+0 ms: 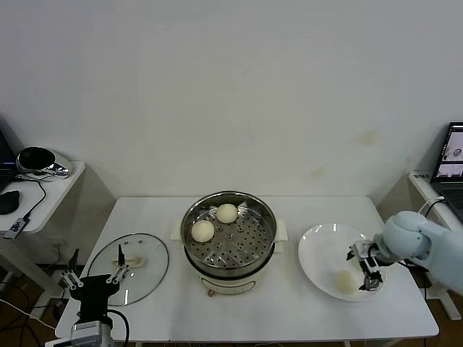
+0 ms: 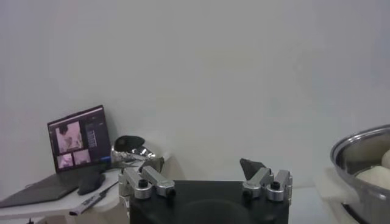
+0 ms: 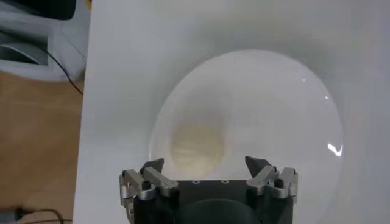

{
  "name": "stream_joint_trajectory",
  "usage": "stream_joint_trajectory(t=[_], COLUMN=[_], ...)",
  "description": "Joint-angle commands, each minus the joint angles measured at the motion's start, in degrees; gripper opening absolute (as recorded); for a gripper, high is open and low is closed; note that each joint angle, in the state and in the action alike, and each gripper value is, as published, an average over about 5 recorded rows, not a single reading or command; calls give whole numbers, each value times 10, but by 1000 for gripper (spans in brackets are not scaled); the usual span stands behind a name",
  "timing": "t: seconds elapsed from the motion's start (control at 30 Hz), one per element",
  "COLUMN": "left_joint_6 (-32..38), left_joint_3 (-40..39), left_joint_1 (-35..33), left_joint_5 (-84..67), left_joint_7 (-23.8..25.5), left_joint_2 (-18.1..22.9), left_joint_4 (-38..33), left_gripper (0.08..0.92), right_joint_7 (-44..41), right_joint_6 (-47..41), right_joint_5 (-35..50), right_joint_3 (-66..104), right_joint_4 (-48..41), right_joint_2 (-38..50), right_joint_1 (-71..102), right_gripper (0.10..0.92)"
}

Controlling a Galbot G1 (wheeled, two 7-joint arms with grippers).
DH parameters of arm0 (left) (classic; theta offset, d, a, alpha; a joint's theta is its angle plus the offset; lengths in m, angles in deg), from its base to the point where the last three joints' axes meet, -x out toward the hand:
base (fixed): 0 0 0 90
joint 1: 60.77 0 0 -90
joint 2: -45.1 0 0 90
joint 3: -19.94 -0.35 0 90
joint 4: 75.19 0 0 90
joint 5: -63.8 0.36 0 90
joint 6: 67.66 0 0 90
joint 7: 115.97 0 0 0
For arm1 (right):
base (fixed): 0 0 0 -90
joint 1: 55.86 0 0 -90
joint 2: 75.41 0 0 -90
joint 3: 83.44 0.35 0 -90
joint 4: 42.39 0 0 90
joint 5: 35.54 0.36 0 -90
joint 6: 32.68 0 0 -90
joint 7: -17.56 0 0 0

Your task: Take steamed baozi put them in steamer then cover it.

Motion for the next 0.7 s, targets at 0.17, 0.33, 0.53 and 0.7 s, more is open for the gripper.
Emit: stream_joint_trajectory(t=[0.17, 0.33, 0.53, 0.7], left_joint_6=[0, 0, 0, 0], left_joint_3=[2, 2, -1, -2], left_joint_1=[2, 3, 4, 3], left_joint_5=[-1, -1, 0, 0], left_joint_7=[0, 0, 0, 0], left_joint_2=[0, 0, 0, 1], left_joint_4=[5, 7, 6, 5], left_gripper=[823, 823, 823, 823], right_joint_7=[23, 22, 22, 21], right_joint_6=[1, 0, -3, -7], right_joint_5=[-25, -27, -26, -21], right_joint_3=[25, 35, 44, 48], right_joint_4=[-56, -64, -64, -58], right_joint_2=[-41, -43, -46, -47], right_joint_1=[48, 63, 75, 76], right_gripper=[823, 823, 796, 732])
